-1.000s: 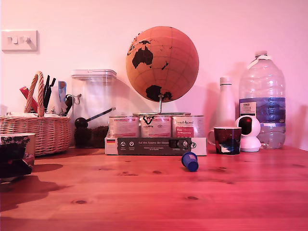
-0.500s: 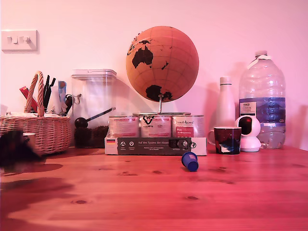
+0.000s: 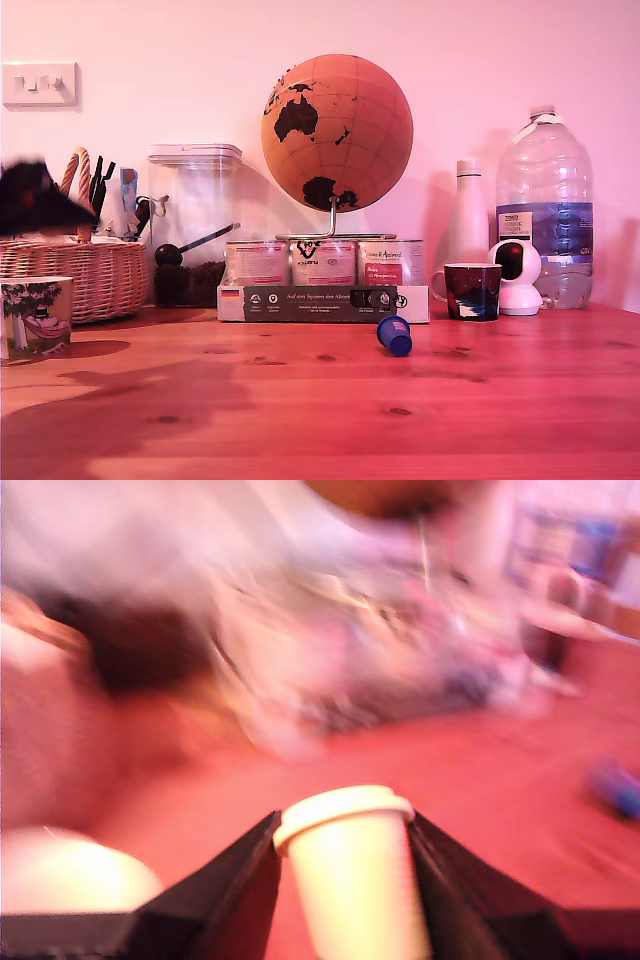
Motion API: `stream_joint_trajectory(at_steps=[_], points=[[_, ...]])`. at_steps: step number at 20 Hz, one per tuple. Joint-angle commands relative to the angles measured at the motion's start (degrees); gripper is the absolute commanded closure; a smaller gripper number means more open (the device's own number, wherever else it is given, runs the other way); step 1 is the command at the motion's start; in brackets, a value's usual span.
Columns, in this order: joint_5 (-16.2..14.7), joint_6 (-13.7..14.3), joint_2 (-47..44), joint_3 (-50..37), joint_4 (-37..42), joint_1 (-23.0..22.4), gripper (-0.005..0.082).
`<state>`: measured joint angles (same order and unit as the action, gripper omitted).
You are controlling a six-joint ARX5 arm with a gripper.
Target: Pick up the coffee capsules on the table and drop them inside the coffee cup
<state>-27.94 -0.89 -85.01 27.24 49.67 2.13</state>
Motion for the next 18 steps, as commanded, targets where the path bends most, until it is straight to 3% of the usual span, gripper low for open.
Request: stream_joint_trajectory(at_steps=[1,3,5,12,18], points=[[4.13,2.1,1.07,0.5,-0.57,0.61,0.0557],[7.93,3.1,1.81,1.68,-3.43,1.4,0.0557],[9.35,3.1,1.79,3.63,-7.96,2.54,0.0557],[10.45,3.98,1.77,10.82,-23.39,4.42,0.0557],[10.47,4.2,1.77,12.7,-25.79,4.42,0.0557]])
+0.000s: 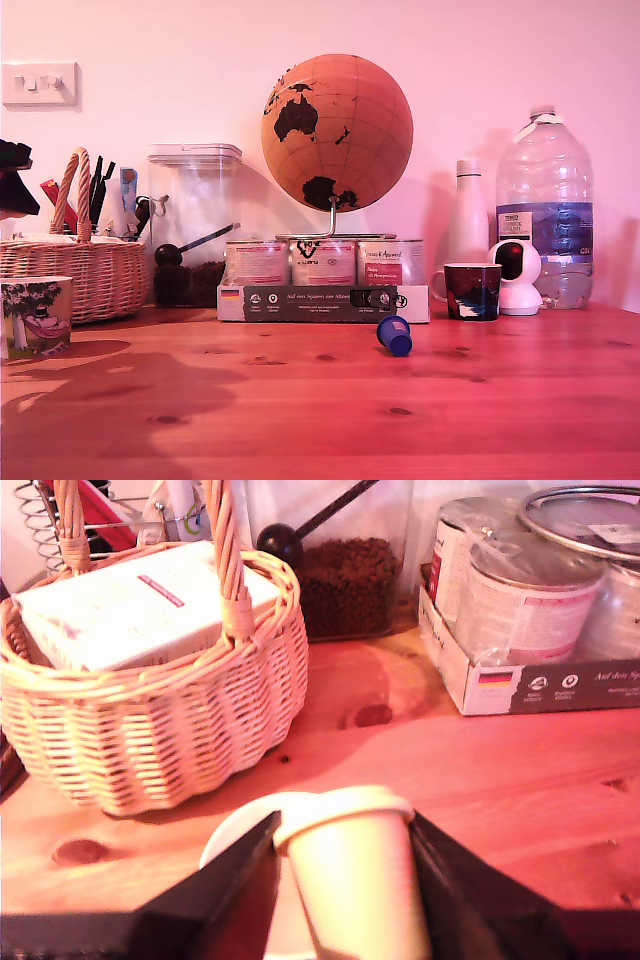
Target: Pick up the coffee capsules on the table and drop them inside the coffee cup
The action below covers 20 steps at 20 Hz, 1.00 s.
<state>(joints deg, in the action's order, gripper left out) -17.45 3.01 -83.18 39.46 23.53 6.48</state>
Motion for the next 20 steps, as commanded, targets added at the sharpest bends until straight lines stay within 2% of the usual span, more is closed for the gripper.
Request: stream_joint_trajectory(at_steps=[1,7,20], points=[[-0.02,0.28,-0.11,0.7,-0.09,0.11,0.0557],[-0.02,0.28,-2.75,6.82,-9.05,0.39,0.0556],[-0.02,0.04,-18.69,33.2,-39.95,0.83,0.0556]])
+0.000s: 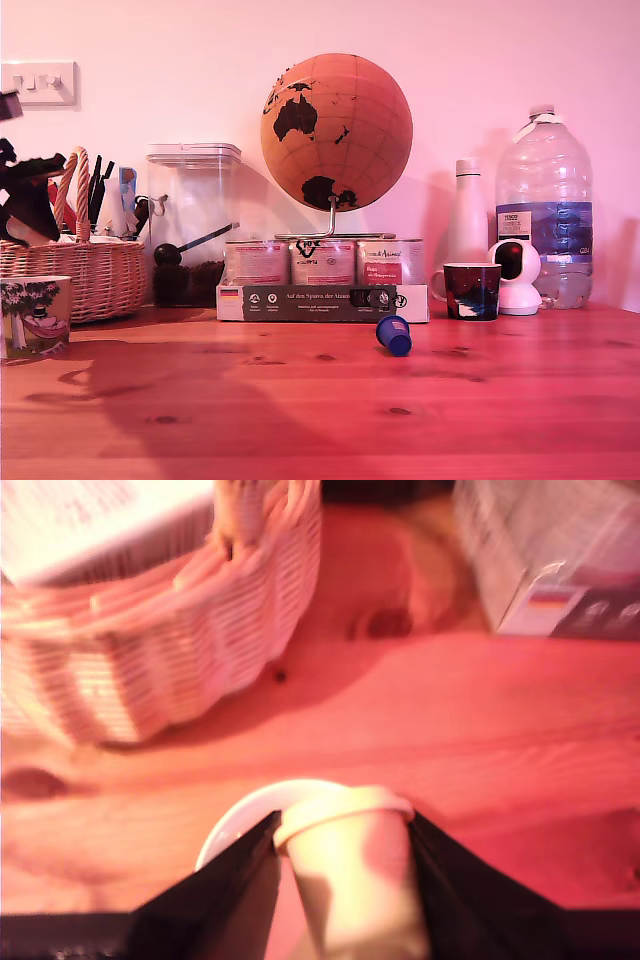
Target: Pick up the coffee capsules on the table and drop them inside the coffee cup
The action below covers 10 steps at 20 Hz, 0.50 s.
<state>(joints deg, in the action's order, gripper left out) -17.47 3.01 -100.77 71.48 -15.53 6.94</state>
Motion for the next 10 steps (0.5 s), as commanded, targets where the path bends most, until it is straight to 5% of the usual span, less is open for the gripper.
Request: stream_joint_trajectory(at_steps=[1,10], points=[[0.0,0.04,-1.97,2.86,-3.26,0.46,0.0556],[0.0,0.09,-5.88,7.06,-11.93,0.98,0.0556]])
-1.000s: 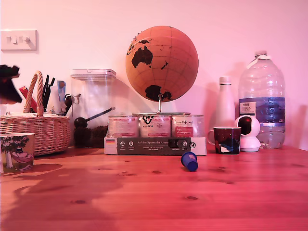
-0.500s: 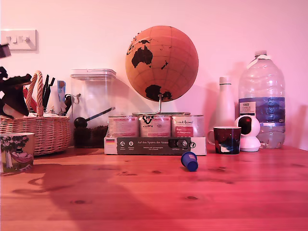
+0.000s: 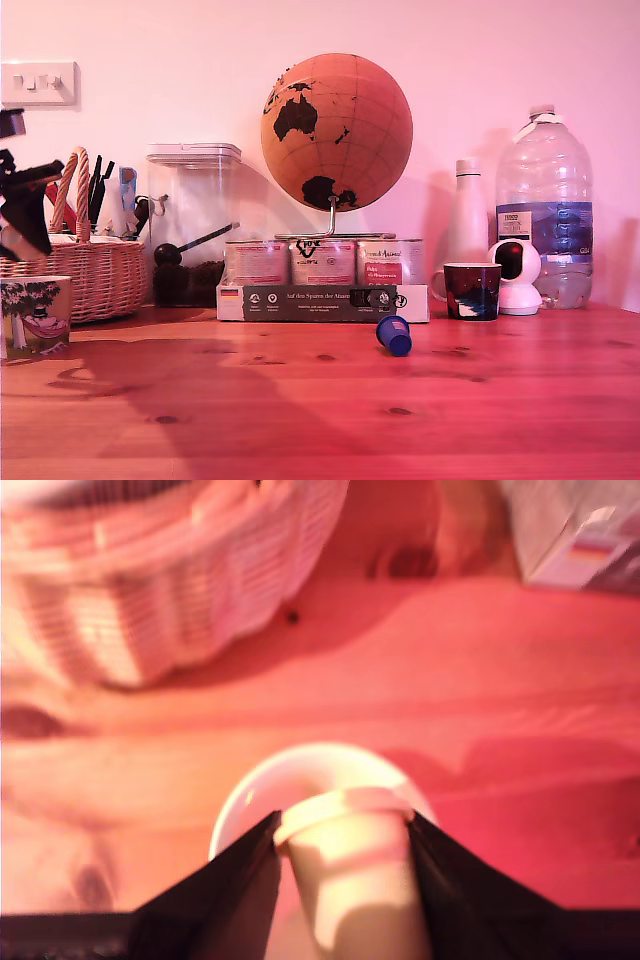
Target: Pick up the coffee capsules on the table and drop them inside the coffee cup
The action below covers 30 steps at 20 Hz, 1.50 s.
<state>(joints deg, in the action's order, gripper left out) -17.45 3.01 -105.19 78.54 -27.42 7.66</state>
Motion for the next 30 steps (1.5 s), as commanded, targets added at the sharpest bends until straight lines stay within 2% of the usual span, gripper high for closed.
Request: stream_joint_trajectory(at_steps=[1,13,14,15,16,17,18,30], points=[[-0.02,0.07,-1.66,0.0,-0.09,0.31,0.0556],[0.0,0.26,-1.66,0.0,-1.64,0.7,0.0547],[0.0,0.83,-1.66,0.0,-1.6,0.7,0.0511],[-0.02,1.53,-1.66,0.0,-1.38,0.7,0.0401],[-0.02,1.6,-1.66,0.0,-1.05,0.7,0.023],[0.02,1.53,-1.66,0.0,-1.05,0.7,0.0097],[0.02,1.55,-1.66,0.0,-1.27,0.68,0.0037],[-0.11,1.55,-1.4,0.33,-1.75,0.61,0.0046]])
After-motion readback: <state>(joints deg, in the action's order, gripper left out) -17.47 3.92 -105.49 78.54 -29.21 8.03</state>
